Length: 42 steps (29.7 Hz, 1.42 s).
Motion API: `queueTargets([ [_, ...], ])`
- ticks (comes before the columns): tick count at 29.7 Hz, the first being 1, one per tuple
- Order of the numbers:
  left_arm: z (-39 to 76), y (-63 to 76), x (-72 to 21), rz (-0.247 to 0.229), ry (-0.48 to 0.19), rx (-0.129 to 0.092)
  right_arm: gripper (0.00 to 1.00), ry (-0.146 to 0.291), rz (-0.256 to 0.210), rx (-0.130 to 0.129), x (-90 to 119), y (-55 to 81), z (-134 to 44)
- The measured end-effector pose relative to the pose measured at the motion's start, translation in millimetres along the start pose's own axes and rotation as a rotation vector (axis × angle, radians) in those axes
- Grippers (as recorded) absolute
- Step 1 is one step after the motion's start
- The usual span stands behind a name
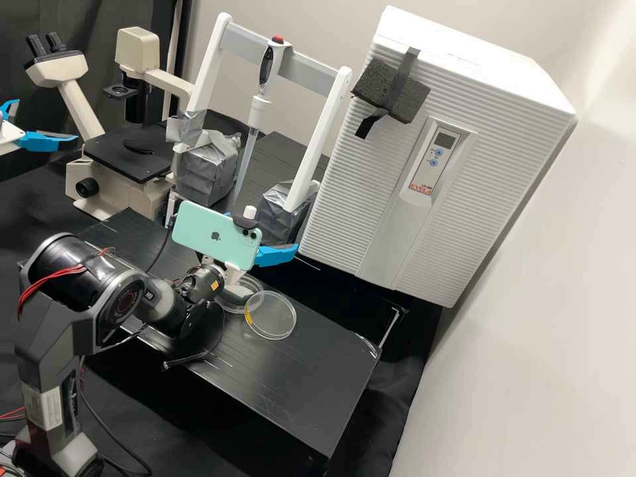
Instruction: Open the bottle
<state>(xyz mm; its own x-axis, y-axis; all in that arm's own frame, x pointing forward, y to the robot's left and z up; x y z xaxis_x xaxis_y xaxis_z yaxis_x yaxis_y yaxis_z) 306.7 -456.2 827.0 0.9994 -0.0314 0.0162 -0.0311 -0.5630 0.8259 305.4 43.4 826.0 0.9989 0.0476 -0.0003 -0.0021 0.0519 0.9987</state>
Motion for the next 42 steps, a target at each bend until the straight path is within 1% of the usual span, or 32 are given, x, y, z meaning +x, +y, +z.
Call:
queueTargets([
  [6,0.0,0.0,0.0,0.000,0.000,0.000,1.00,0.000,0.000,0.000,0.0,0.0,0.0],
  [9,1.5,-0.6,-0.9,0.001,-0.018,0.010,1.00,0.000,0.000,0.000,0.0,0.0,0.0],
  [10,2.0,-1.2,-1.7,0.002,-0.024,0.007,1.00,0.000,0.000,0.000,0.0,0.0,0.0],
  [11,4.1,-3.0,-4.6,0.006,-0.051,0.003,1.00,0.000,0.000,0.000,0.0,0.0,0.0],
  [13,8.3,-6.7,-9.9,0.002,-0.101,-0.015,1.00,0.000,0.000,0.000,0.0,0.0,0.0],
  [14,10.5,-8.4,-12.9,-0.003,-0.127,-0.020,1.00,0.000,0.000,0.000,0.0,0.0,0.0],
  [15,13.8,-11.1,-16.9,-0.010,-0.162,-0.026,1.00,0.000,0.000,0.000,0.0,0.0,0.0],
  [17,21.9,-14.6,-25.8,-0.022,-0.238,-0.046,1.00,0.000,0.000,0.000,0.0,0.0,0.0],
  [19,28.7,-17.4,-34.2,-0.029,-0.307,-0.059,1.00,0.000,0.000,0.000,0.0,0.0,0.0],
  [21,34.5,-19.6,-42.7,-0.035,-0.365,-0.066,1.00,0.000,0.000,0.000,0.0,0.0,0.0],
  [22,37.2,-22.6,-48.5,-0.053,-0.400,-0.057,1.00,0.000,0.000,0.000,0.0,0.0,0.0],
  [23,38.4,-23.9,-51.7,-0.063,-0.416,-0.051,1.00,0.000,0.000,0.000,0.0,0.0,0.0],
  [27,41.8,-29.1,-66.1,-0.111,-0.474,-0.052,1.00,0.000,0.000,0.000,0.0,0.0,0.0],
  [30,40.4,-34.3,-75.5,-0.149,-0.496,-0.057,1.00,0.000,0.000,0.000,0.0,0.0,0.0],
  [33,39.3,-38.4,-82.0,-0.179,-0.506,-0.070,1.00,0.000,0.000,0.000,0.0,0.0,0.0],
  [37,37.2,-42.0,-86.5,-0.199,-0.497,-0.078,1.00,0.000,0.000,0.000,0.0,0.0,0.0],
  [42,37.3,-44.0,-89.1,-0.213,-0.499,-0.090,1.00,0.000,0.000,0.000,0.0,0.0,0.0],
])
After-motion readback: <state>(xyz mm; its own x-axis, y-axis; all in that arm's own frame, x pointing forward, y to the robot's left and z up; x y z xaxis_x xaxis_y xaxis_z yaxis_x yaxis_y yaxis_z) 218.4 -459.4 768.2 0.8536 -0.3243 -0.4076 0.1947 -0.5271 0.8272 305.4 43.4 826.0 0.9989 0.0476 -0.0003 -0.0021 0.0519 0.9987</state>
